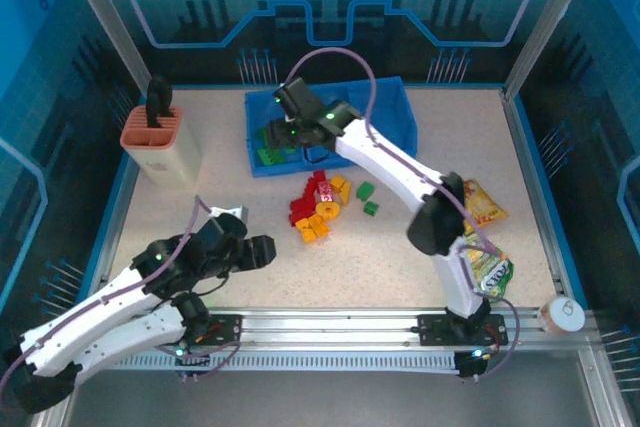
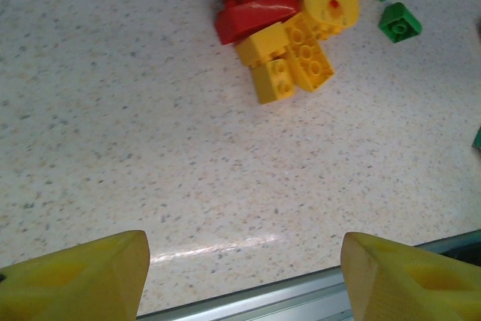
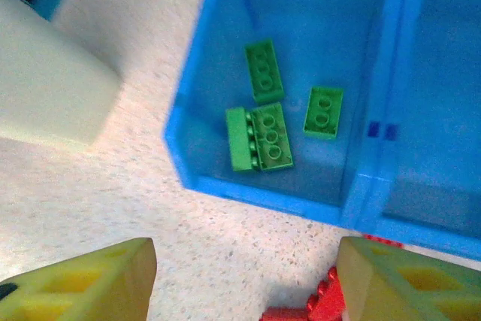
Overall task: Sort the legos into containers by color
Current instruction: Place the lego in the container, then pick up the lego from the center of the table.
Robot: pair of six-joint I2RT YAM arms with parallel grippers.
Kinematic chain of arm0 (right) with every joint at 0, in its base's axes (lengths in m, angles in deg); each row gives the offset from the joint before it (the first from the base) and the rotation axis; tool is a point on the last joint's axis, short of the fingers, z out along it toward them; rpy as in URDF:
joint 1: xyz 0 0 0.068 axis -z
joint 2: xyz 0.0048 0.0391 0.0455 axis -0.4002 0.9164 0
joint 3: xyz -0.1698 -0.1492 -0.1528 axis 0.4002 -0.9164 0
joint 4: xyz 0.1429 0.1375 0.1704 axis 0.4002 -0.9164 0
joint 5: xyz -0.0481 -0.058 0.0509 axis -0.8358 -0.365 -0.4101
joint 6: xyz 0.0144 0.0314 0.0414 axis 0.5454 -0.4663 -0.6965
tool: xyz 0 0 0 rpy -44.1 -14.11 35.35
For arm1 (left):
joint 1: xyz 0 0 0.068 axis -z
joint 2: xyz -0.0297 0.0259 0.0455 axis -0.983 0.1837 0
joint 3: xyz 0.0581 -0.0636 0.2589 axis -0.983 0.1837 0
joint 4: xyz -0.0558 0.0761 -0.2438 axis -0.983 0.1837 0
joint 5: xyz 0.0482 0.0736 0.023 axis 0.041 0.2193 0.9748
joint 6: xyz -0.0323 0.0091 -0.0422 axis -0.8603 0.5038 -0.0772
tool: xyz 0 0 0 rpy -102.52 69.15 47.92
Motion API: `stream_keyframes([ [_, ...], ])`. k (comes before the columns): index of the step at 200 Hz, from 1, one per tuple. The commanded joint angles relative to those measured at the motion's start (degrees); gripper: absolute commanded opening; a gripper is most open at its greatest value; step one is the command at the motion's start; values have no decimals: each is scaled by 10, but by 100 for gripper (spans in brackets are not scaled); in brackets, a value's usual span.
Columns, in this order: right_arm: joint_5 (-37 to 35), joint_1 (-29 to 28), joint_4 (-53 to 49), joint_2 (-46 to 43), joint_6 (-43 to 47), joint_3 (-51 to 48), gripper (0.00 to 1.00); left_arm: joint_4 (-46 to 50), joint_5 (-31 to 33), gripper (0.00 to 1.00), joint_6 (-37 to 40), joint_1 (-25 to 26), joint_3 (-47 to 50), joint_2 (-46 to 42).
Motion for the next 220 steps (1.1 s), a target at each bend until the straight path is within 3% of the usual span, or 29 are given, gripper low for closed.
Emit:
stream_keyframes([
  [1,-28,-4,45,-107,9,-81,67,-43,8,69,33,22,-38,49],
  [61,-89,34,126,-412,-25,-444,74,-124,-3,70,86,75,-148,247],
  [107,-105,90,102,-637,-55,-653,79,-144,-27,71,127,87,-248,402],
  [158,-113,111,13,-806,-88,-760,81,-136,-38,70,172,87,-378,575],
  [182,-109,112,-11,-845,-97,-774,81,-108,-15,70,203,85,-444,654],
  [220,-98,112,-20,-867,-98,-777,81,-94,-36,70,219,66,-517,743],
])
